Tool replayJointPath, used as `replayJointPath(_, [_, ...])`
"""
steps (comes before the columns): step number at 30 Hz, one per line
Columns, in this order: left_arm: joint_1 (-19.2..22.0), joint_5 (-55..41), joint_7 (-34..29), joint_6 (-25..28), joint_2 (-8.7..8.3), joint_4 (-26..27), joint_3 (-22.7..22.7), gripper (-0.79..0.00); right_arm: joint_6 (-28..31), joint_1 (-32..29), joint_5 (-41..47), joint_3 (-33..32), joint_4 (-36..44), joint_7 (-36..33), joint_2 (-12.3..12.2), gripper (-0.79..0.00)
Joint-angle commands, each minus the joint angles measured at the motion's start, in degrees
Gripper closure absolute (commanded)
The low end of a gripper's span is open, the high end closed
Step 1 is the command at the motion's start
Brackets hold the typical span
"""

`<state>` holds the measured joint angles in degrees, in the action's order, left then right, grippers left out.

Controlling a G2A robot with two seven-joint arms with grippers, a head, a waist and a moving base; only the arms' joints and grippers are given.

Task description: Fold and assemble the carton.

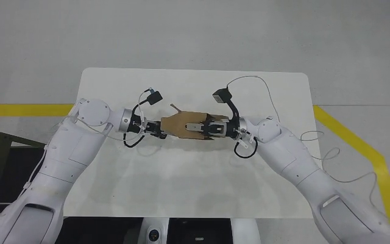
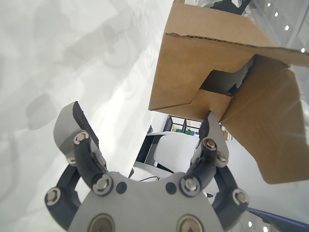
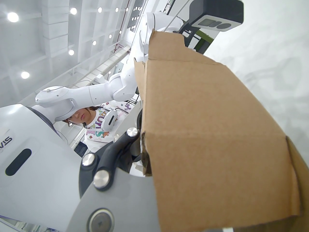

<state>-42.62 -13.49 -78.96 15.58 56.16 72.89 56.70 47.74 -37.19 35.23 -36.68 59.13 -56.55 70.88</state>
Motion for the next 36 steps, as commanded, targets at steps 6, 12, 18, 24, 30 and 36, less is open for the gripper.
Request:
replayJointPath(6, [-0.12,0.06,-0.33,0.10,0.11,-0.41,-0.71,-0.785,-0.21,-0.72,-0.01,-0.85,-0.25,-0.21,-0.54,0.000])
replayJointPath(12, [0.07,-0.25,1.27,0.24,-0.22,-1.55,0.92,-0.785,-2.32,-2.37,0.04,-2.00,0.79,-2.32,-1.81,0.000])
replayJointPath(18, [0.24,-0.39,3.00,0.11,-0.81,-2.41,3.47,-0.785,-5.00,-3.67,-0.37,-3.08,2.14,-5.00,-3.10,0.000])
replayJointPath(24, [0.29,-0.57,4.39,-0.52,-0.94,-2.90,4.15,-0.785,-8.12,-3.63,-0.03,-1.94,4.04,-8.12,-3.14,0.000])
replayJointPath(30, [0.18,-0.52,3.97,-0.96,-0.55,-2.75,2.49,-0.785,-9.24,-2.62,1.26,-0.10,4.28,-9.24,-2.30,0.000])
replayJointPath(36, [0.05,-0.68,1.85,-0.72,-0.40,-1.97,1.36,-0.785,-7.83,-1.54,1.08,-0.06,2.95,-7.83,-1.98,0.000])
